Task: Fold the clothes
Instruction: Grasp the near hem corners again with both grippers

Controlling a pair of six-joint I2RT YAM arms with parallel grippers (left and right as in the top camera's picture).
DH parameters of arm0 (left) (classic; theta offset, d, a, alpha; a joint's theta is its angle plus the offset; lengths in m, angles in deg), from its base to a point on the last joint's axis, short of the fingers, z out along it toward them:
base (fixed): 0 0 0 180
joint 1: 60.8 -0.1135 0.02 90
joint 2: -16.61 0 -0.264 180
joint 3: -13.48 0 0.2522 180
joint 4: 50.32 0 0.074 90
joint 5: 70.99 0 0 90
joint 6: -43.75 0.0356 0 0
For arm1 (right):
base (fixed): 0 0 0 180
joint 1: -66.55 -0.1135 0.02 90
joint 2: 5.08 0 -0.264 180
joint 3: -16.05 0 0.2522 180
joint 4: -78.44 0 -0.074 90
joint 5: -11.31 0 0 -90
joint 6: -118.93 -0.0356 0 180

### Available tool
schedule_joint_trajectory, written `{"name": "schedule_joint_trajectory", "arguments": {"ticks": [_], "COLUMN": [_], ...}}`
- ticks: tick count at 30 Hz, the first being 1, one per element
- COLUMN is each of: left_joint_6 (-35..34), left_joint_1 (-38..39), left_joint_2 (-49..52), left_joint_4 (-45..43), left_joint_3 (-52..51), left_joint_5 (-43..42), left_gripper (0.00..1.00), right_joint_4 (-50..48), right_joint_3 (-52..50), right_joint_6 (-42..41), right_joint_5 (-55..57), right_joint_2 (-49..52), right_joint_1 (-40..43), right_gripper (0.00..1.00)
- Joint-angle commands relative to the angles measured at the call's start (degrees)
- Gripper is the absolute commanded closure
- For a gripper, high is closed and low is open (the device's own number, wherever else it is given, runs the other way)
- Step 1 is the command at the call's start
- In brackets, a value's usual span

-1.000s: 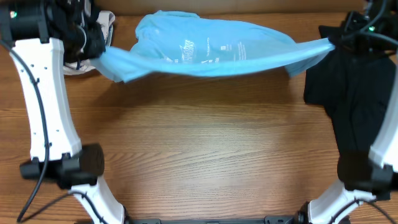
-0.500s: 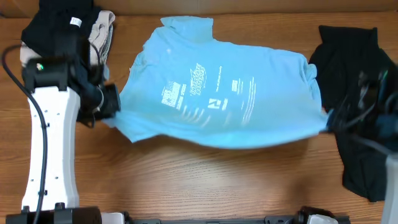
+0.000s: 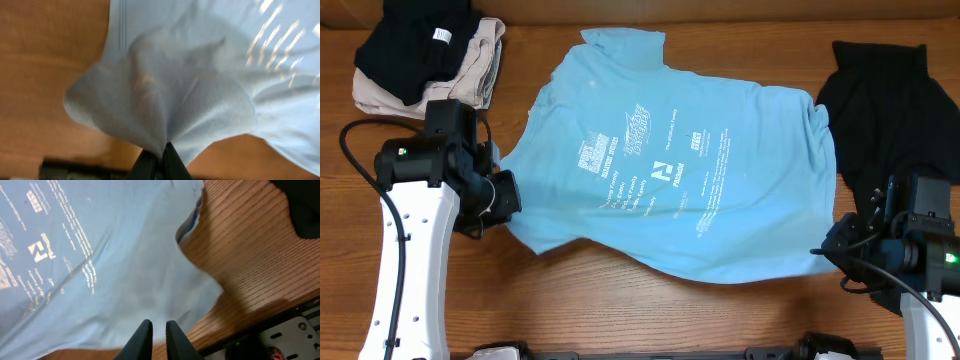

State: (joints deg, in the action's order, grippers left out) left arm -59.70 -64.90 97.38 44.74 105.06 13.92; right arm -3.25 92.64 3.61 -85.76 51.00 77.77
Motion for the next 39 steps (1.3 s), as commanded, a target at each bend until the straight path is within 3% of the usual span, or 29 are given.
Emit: {"name": "schedule_joint_trajectory", "arguments": {"ticks": [1,8,16,23,31,32,33,35,37,39], "left_joint_6": [-1.88,-1.99,-2.01,-2.16,-2.43,-2.43,-2.43,-2.40,-2.40,-2.43], "left_joint_1": [0.02,0.13,3.17,2.73,2.73,2.73,2.73,2.73,2.73,2.73], "left_joint_2": [-1.01,0.83,6.12,9.03,9.77,9.77,9.77,9.77,9.84,9.86], "left_joint_4": [-3.67,-14.23,-17.14,-20.83,-21.20,-21.20,-21.18,-21.20,-21.33,-21.38], "left_joint_3": [-0.83,-1.31,-1.33,-1.33,-1.33,-1.33,-1.33,-1.33,-1.33,-1.33], "left_joint_5": [0.98,0.63,0.70,0.59,0.63,0.63,0.63,0.63,0.63,0.61], "left_gripper": [0.96,0.96,0.96,0.96,0.96,0.96,0.96,0.96,0.96,0.96], "right_joint_4": [-0.94,-5.05,-6.71,-12.66,-14.08,-14.32,-14.93,-16.85,-18.53,-19.39], "right_joint_3": [0.50,0.48,-5.03,-16.02,-26.14,-27.26,-28.39,-30.40,-32.00,-33.00], "right_joint_6": [-3.04,-3.08,-3.78,-13.88,-32.87,-34.60,-35.65,-36.24,-36.26,-36.26], "right_joint_5": [0.59,0.57,-2.99,-2.78,4.46,4.96,5.14,4.98,4.83,4.85], "right_joint_2": [1.05,6.14,8.87,8.87,8.87,8.87,8.87,8.90,8.90,8.90], "right_joint_1": [0.09,0.09,-0.02,-4.31,-10.43,-10.43,-10.43,-10.43,-10.43,-10.43], "right_gripper": [0.87,0.91,0.89,0.82,0.71,0.68,0.50,0.27,0.19,0.18]}}
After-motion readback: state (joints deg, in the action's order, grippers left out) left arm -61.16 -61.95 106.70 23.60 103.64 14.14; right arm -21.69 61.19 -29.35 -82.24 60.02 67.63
